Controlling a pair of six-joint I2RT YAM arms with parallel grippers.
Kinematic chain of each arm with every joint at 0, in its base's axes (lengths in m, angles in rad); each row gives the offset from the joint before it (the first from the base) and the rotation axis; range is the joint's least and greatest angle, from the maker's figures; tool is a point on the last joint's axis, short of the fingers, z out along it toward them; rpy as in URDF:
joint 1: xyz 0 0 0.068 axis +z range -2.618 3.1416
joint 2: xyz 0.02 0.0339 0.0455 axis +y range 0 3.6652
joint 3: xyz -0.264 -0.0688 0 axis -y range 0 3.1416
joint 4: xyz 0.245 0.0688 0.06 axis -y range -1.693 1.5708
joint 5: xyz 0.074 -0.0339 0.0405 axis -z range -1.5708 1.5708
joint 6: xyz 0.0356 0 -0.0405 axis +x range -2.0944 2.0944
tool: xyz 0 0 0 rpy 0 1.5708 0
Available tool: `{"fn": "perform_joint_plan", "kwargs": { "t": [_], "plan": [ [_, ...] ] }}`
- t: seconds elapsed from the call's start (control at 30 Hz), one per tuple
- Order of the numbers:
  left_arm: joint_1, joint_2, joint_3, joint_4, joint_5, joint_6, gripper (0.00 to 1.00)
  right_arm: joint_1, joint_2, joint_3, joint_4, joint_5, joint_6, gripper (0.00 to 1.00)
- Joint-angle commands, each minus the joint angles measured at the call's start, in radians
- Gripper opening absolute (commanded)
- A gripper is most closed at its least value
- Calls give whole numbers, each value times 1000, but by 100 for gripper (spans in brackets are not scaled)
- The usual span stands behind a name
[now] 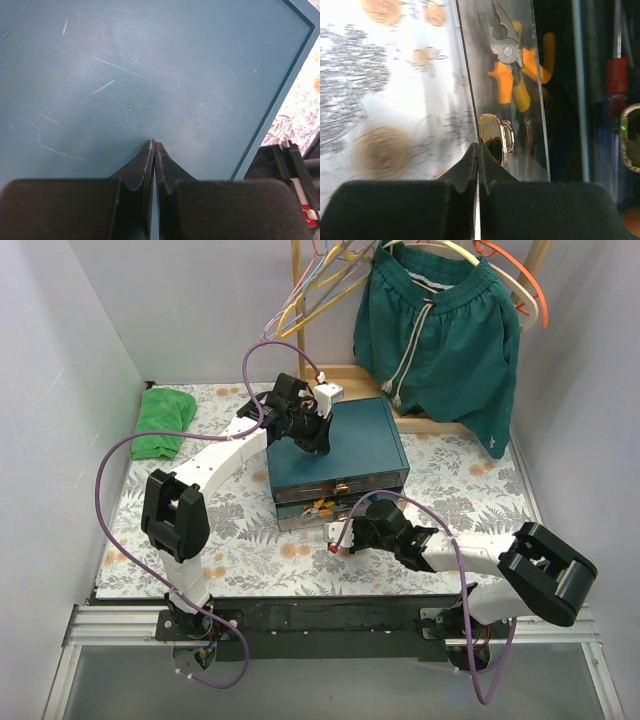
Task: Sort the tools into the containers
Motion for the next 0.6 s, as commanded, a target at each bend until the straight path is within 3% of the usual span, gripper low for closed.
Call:
{"fn": "perform_joint_plan", "kwargs": {
  "t": [0.0,0.27,0.3,0.37,0.43,0.47,0.5,0.53,0.57],
  "plan": [
    [-8,23,-64,-174,-61,18,0,-58,76,18,325,147,-71,1],
    [-8,32,-60,-174,-49,15,0,-157,174,125,302,77,-86,1],
    [-8,31,-58,-174,-41,17,0,-157,139,134,255,50,-80,1],
    [-8,20,-49,-174,-5,17,0,-155,99,176,-1,-77,-57,1],
    [-8,9,-32,-167,21,14,2,-155,47,252,-205,-157,-46,11],
    [-8,-1,-2,-164,50,6,10,-155,35,275,-391,-214,-43,28],
    [-8,-8,20,-155,52,5,20,-155,17,326,-481,-231,-19,37],
    [-9,-14,38,-141,22,-6,43,-155,10,347,-553,-239,1,44],
    [-12,-32,57,-119,-39,-34,51,-157,6,370,-700,-233,18,54]
  ]
}}
